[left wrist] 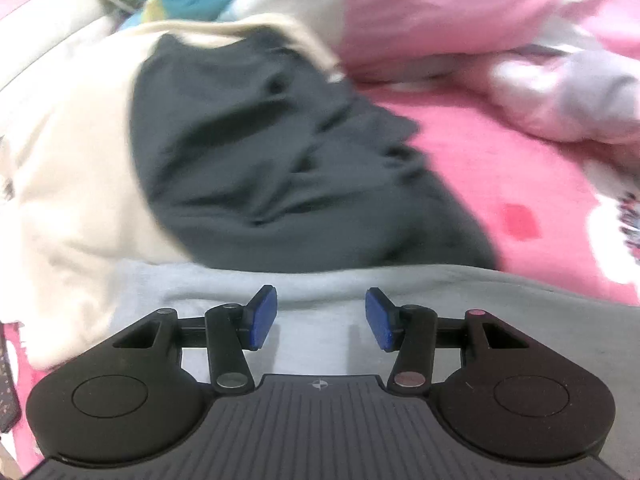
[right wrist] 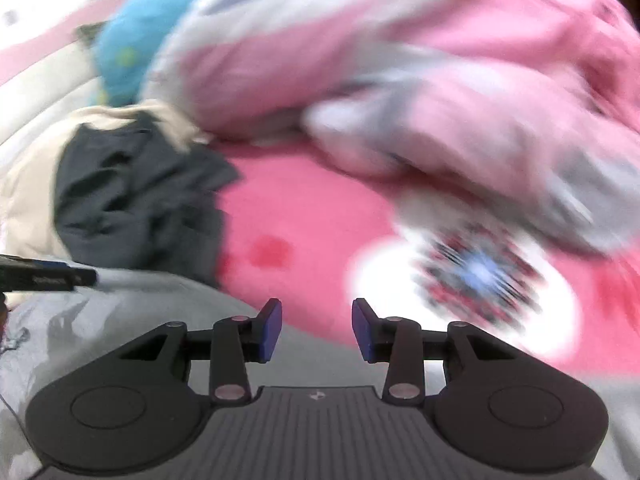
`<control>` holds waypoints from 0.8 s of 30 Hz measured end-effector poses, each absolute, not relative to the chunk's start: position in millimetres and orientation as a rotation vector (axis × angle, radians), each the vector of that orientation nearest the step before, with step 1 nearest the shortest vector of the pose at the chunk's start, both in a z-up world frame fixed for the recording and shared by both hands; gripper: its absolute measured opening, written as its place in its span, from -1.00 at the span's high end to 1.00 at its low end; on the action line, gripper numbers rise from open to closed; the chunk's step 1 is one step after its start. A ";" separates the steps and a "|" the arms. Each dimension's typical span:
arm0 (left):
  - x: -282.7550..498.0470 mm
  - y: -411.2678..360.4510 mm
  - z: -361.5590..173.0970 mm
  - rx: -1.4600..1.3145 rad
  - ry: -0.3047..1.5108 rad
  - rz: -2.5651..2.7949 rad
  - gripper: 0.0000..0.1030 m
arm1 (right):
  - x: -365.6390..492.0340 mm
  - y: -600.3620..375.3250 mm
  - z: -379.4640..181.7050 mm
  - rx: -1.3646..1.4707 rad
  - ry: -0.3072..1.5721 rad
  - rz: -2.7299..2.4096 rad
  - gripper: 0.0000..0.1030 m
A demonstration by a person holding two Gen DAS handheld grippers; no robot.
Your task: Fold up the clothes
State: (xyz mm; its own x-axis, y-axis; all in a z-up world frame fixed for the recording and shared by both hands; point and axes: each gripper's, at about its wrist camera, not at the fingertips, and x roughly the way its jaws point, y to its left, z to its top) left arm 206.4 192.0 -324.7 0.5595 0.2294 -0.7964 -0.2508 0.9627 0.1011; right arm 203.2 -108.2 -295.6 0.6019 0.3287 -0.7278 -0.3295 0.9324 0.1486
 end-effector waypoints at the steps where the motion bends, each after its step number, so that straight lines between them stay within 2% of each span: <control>1: 207.8 178.3 -324.3 -0.015 0.945 0.256 0.05 | 198.7 -128.4 -296.6 0.011 0.859 0.351 0.20; 6: 218.6 132.6 -343.0 0.021 0.967 0.194 0.05 | 214.6 -202.0 -305.0 0.071 0.909 0.324 0.19; 14: 236.2 62.1 -375.2 0.078 0.999 0.103 0.05 | 285.3 -154.6 -332.4 -0.044 0.939 0.705 0.19; 20: 241.3 33.9 -388.9 0.096 1.001 0.068 0.04 | 287.9 -104.5 -371.8 -0.239 1.013 0.878 0.20; 23: 240.8 32.5 -390.9 0.094 0.992 0.070 0.04 | 277.6 -101.6 -375.3 -0.338 0.987 0.919 0.31; 24: 240.2 32.0 -391.5 0.096 0.986 0.071 0.04 | 274.9 -100.4 -374.8 -0.373 0.977 0.924 0.54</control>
State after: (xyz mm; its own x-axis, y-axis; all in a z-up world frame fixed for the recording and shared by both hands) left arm 240.2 32.0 -391.5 0.5498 0.1033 -0.8289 -0.0163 0.9935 0.1130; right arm 274.9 -100.4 -374.8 0.2337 0.4975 -0.8354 -0.8065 0.5791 0.1193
